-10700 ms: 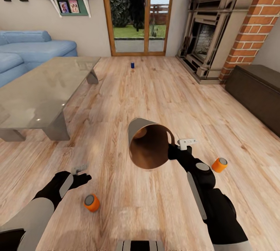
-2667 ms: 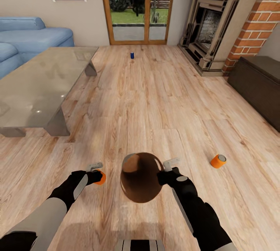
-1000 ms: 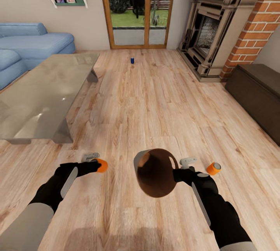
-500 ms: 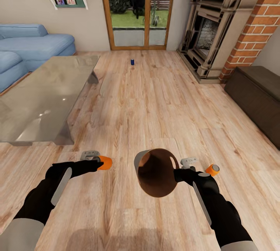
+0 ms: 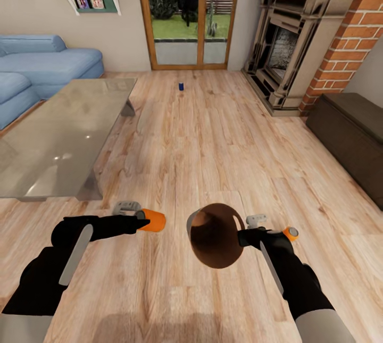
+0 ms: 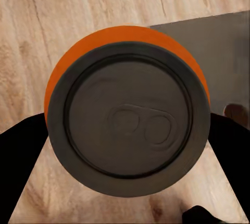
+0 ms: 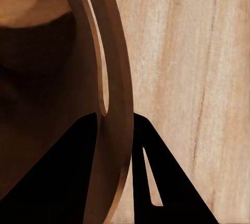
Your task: Put the three can of soda from the living room inside the tash can in the kitchen.
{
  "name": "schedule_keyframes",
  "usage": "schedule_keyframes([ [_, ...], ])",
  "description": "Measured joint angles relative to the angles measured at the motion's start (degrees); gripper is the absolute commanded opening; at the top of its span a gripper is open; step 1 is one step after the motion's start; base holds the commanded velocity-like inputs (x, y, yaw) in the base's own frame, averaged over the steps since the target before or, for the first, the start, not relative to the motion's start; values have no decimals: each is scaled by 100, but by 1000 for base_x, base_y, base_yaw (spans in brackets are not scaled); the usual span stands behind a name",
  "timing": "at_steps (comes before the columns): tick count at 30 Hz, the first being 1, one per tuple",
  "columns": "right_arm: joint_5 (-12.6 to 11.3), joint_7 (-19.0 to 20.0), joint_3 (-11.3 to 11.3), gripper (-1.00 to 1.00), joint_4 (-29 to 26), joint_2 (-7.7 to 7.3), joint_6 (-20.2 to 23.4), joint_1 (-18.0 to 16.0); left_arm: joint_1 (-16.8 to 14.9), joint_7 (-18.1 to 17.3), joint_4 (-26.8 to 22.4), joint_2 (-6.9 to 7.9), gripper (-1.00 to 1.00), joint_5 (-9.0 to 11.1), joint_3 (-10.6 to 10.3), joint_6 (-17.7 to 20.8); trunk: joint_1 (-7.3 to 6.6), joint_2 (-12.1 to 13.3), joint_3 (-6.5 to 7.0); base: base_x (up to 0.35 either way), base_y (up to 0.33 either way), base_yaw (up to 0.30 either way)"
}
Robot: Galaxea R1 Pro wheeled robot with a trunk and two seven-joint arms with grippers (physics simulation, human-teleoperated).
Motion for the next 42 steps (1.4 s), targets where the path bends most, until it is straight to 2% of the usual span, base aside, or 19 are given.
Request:
schedule_keyframes([
  [3,-13,-72,8,-100,82,12,127,-93,1,-294,-79,11,-100,-13,9,0,-66,120,54,0,0,0],
  [4,-38,-139,12,-100,115,16,257,-154,1,-487,-136,61,-100,-7,13,0,-88,160,72,0,0,0],
  [7,53,-263,13,-100,149,19,416,-259,2,-775,-196,186,-100,-20,11,0,-154,281,126,0,0,0],
  [9,-1,-372,24,-100,170,35,532,-381,2,-1234,-232,304,-100,27,12,0,-198,361,162,0,0,0],
  [14,-11,-453,73,-100,448,79,664,-565,-13,-2123,-282,457,-100,113,25,0,-308,561,251,0,0,0],
  [15,0,-461,88,-100,510,85,678,-611,-21,-2269,-293,553,-100,136,28,0,-330,602,269,0,0,0],
  [17,15,-467,116,-100,551,90,687,-642,-30,-2367,-300,656,-100,199,28,0,-373,682,305,0,0,0],
  [18,13,-469,135,-100,565,95,690,-652,-35,-2401,-302,693,-100,243,28,0,-395,722,323,0,0,0],
  [23,237,-717,300,-100,746,252,847,-763,-197,-2238,-142,531,-100,82,-133,-161,-395,722,322,0,0,0],
  [26,451,-737,397,-100,738,345,919,-763,-294,-2140,-48,435,-100,-13,-228,-258,-395,722,322,0,0,0],
  [30,582,-733,527,-100,737,471,919,-763,-423,-2010,79,305,-100,-83,-356,-383,-395,722,322,0,0,0],
  [34,574,-733,604,-100,736,476,919,-764,-552,-1881,206,175,-100,-83,-485,-503,-395,722,322,0,0,0],
  [40,771,-716,572,-100,741,442,887,-734,-679,-1690,396,-18,-100,-52,-678,-514,-395,722,322,0,0,0],
  [42,826,-693,507,-100,736,375,823,-664,-614,-1691,395,47,-100,-18,-678,-451,-395,722,322,0,0,0],
])
